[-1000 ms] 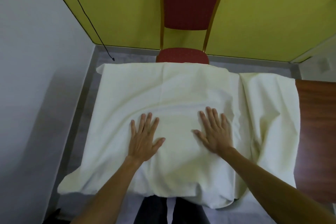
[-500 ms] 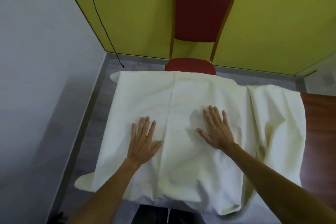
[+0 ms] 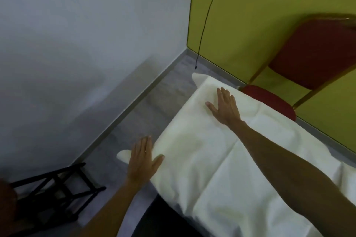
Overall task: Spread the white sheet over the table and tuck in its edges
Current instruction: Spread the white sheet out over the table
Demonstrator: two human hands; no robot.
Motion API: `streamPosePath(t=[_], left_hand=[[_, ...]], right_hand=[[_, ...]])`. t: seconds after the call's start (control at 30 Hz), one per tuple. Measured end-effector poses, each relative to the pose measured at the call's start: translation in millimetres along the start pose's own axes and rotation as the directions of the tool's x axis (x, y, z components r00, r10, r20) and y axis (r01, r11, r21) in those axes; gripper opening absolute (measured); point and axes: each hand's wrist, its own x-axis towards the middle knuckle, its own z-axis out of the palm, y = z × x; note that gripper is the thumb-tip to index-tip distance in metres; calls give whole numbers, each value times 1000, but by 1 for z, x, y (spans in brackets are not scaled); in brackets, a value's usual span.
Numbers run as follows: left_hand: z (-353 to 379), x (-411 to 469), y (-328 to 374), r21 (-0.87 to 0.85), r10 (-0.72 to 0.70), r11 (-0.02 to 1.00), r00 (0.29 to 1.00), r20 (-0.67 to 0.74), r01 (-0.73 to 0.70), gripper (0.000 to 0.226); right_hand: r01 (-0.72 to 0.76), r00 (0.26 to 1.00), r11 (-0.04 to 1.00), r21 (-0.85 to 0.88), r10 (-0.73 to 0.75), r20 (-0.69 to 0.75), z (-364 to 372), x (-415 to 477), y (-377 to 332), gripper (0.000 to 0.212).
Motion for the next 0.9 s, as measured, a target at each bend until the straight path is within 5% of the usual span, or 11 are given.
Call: streamPosePath(t=[0.2,0.47,0.77,0.9], left_hand=[[6,-3,-10,-167,-42,986,997,-67,31,67],[10,0,-12,-215,60,972,986,-157,-93,58],[-4,41,9,33,147,989,943,-297,-144,27],[-23,52,17,98,208,978,911,-357,-185,35]], right_hand=[[-165,986,986,2,165,11,30,63,-43,98],[-211,956,977,-25,201,-213,62,73,-54,72],[-162,946,982,-100,126,-300,38,81,-48,21],[-58,964,987,-148,17,-264,18,87,-42,27]])
